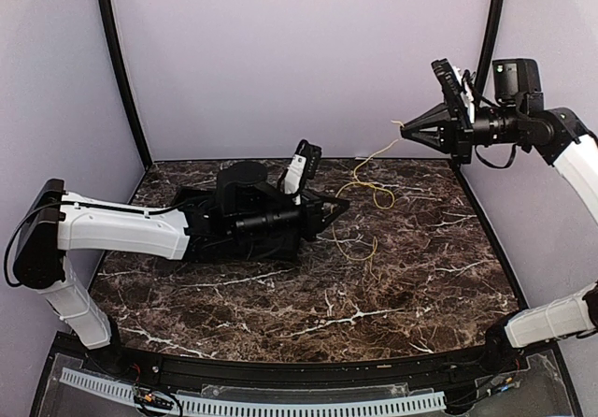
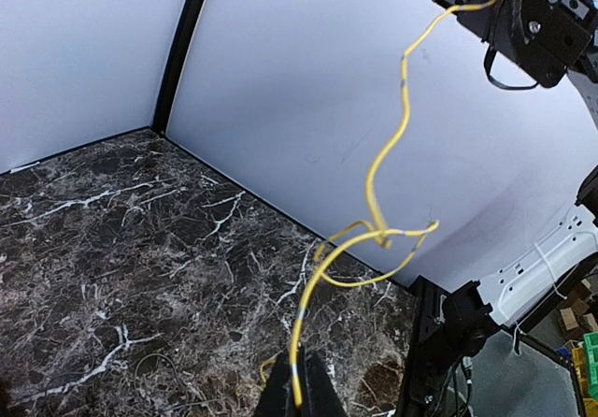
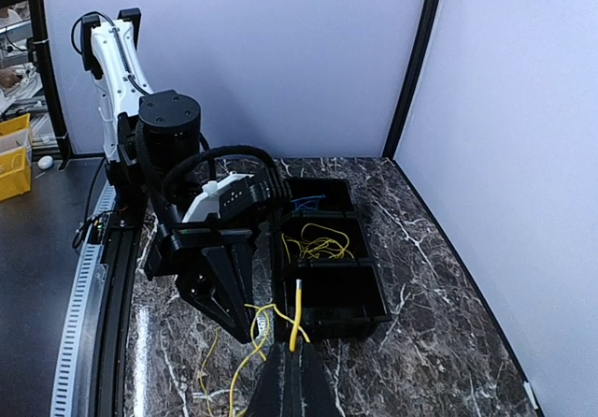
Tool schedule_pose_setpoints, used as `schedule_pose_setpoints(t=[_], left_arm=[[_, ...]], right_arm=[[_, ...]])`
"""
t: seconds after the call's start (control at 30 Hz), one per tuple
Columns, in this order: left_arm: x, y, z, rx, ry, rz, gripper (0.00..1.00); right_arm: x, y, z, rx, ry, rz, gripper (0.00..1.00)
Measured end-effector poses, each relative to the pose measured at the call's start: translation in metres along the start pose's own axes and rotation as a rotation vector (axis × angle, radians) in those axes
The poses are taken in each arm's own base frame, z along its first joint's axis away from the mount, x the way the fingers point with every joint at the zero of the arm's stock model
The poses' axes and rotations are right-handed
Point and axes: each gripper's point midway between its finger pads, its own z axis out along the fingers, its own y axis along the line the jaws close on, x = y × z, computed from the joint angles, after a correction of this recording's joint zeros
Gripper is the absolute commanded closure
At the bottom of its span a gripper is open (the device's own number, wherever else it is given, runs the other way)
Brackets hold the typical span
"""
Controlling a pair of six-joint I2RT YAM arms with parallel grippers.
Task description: Untangle the cables
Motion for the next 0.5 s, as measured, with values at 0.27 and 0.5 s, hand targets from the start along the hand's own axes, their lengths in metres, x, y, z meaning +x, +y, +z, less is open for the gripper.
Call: schedule_pose_setpoints(t=[0.27, 0.5], left_arm=[[0.052, 0.055, -0.017, -0.123, 0.098, -0.090, 1.00], [-0.003, 0.073, -0.073, -0.264, 0.020, -0.060, 1.00]], right_arm=[[-0.071, -0.007, -0.037, 0.128, -0.087, -0.158, 1.00], [-0.038, -0.010, -0.021, 0.080, -0.062, -0.104, 0.53]])
